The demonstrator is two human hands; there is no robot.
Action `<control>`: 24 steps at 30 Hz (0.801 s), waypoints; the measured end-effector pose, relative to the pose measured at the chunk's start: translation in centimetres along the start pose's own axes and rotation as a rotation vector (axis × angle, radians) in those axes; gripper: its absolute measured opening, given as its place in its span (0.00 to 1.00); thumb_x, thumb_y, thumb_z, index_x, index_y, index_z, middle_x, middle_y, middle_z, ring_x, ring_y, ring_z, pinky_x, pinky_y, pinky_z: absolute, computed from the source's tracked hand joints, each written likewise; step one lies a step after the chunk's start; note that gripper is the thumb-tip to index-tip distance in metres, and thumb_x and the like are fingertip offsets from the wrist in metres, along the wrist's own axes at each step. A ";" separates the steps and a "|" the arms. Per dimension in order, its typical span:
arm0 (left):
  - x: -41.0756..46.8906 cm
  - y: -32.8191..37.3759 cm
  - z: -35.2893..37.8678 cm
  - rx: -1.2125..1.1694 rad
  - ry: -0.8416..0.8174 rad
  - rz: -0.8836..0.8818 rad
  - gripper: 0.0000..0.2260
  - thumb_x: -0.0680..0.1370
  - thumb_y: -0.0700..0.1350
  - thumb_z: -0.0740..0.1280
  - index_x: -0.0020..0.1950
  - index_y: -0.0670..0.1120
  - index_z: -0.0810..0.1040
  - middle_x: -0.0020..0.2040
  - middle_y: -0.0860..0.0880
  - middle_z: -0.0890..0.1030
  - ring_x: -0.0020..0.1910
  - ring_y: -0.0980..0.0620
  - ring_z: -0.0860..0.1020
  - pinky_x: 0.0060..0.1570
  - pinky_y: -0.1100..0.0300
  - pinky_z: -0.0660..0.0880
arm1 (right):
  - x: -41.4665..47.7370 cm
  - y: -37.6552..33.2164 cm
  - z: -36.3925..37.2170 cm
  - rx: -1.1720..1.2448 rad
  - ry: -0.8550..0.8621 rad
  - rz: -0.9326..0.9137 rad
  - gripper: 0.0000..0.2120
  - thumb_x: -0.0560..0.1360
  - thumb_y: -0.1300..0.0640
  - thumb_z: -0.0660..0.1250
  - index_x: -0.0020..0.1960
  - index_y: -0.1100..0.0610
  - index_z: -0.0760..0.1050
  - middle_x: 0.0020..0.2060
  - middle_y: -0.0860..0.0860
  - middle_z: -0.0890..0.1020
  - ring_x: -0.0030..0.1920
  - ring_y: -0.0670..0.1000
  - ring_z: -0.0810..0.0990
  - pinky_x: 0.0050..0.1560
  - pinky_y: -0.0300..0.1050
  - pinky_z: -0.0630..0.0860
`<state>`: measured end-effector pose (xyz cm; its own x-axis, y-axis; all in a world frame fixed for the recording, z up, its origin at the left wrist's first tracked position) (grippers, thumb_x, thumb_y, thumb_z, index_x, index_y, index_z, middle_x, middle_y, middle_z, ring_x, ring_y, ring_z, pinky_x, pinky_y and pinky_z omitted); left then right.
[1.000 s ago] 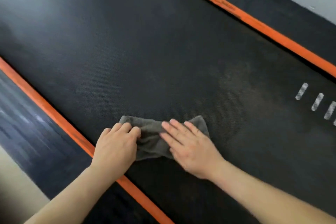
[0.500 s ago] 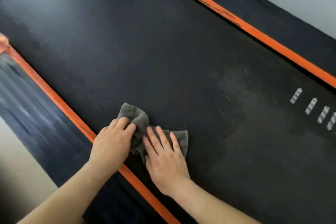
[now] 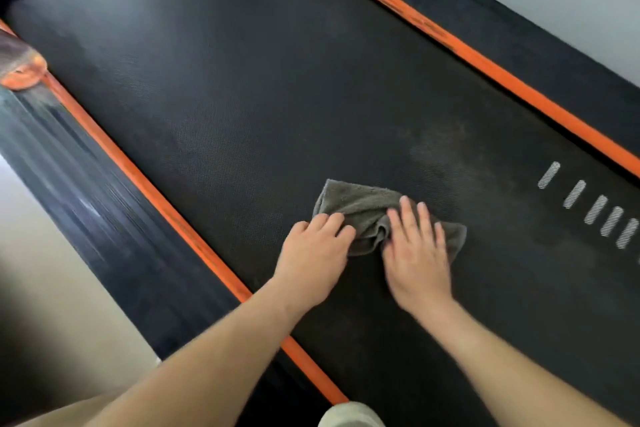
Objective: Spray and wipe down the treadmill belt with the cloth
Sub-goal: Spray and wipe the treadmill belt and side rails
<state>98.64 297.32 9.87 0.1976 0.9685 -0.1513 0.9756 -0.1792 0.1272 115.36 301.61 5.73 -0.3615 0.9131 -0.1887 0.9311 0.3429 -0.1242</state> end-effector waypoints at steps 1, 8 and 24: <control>-0.6 -1.6 -0.4 0.025 -0.020 0.030 0.15 0.70 0.47 0.74 0.55 0.51 0.77 0.57 0.49 0.78 0.55 0.46 0.78 0.43 0.51 0.75 | -1.1 -2.3 0.5 0.033 0.004 -0.016 0.29 0.77 0.49 0.51 0.76 0.55 0.66 0.78 0.53 0.62 0.77 0.59 0.61 0.73 0.60 0.56; -7.4 -14.1 -1.9 0.192 -0.167 -0.184 0.06 0.71 0.42 0.72 0.36 0.49 0.77 0.37 0.49 0.77 0.37 0.43 0.79 0.32 0.53 0.72 | -6.6 -14.4 2.5 0.134 -0.095 -0.520 0.23 0.80 0.48 0.54 0.74 0.47 0.70 0.77 0.48 0.65 0.78 0.54 0.61 0.75 0.57 0.58; 0.0 -0.7 -0.7 0.047 -0.064 0.032 0.06 0.78 0.47 0.67 0.54 0.50 0.76 0.47 0.49 0.77 0.48 0.45 0.78 0.41 0.52 0.74 | -3.7 4.4 -2.0 0.057 0.097 -0.158 0.33 0.65 0.68 0.75 0.67 0.48 0.77 0.72 0.56 0.72 0.74 0.58 0.69 0.65 0.60 0.71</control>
<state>97.93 297.56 10.48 0.2328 0.9494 -0.2107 0.9718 -0.2190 0.0869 120.94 300.15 7.81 -0.4937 0.8670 -0.0684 0.8581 0.4728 -0.2004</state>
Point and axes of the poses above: each hand's wrist, its own x-axis towards the middle knuckle, its own z-axis out of the palm, y = z × x, the point moved 4 cm from there along x, towards the middle knuckle
